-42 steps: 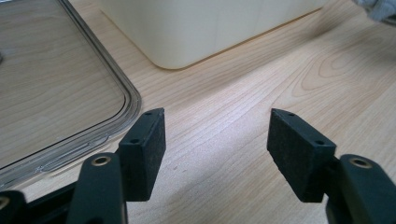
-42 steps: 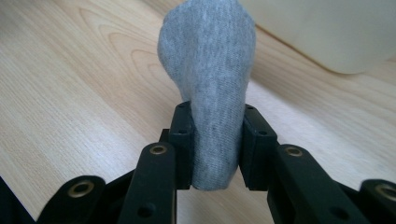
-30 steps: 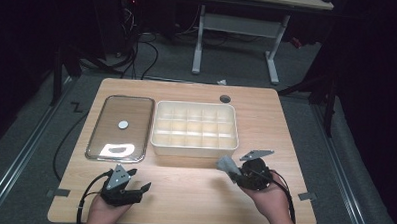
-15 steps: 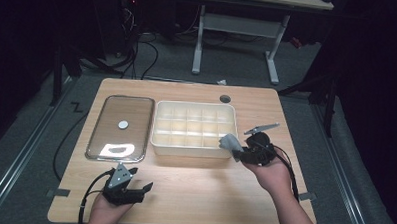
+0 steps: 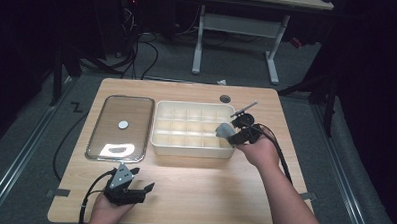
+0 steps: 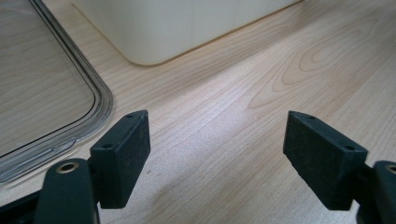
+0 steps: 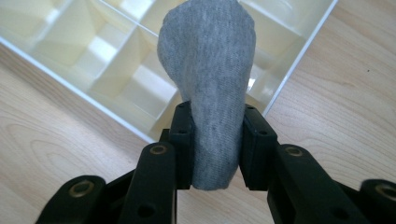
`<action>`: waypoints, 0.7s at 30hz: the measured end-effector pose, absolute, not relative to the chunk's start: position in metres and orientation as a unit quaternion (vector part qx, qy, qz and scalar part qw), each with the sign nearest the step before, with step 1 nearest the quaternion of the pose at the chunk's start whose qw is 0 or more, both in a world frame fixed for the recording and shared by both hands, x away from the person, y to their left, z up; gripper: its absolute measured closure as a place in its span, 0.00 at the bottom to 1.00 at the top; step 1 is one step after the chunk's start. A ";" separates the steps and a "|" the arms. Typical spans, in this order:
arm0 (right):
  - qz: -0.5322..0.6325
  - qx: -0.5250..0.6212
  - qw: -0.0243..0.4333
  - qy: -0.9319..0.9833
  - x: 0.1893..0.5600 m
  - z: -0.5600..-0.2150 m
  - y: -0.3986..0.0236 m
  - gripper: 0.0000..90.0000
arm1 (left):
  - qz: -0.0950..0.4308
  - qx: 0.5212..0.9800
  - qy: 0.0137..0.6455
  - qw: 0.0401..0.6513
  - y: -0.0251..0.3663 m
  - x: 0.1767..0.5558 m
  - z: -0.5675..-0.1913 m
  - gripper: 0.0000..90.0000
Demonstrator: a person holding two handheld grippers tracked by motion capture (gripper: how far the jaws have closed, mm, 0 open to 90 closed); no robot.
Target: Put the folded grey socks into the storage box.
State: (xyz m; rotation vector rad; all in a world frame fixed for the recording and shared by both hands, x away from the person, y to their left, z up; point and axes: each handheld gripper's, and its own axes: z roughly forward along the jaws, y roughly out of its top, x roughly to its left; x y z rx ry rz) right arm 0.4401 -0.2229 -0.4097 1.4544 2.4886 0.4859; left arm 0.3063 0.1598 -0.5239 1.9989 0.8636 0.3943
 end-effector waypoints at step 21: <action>0.077 0.478 0.071 0.872 0.462 -0.427 -0.208 0.79 | 0.165 0.806 0.355 0.445 0.166 0.304 -0.526 0.27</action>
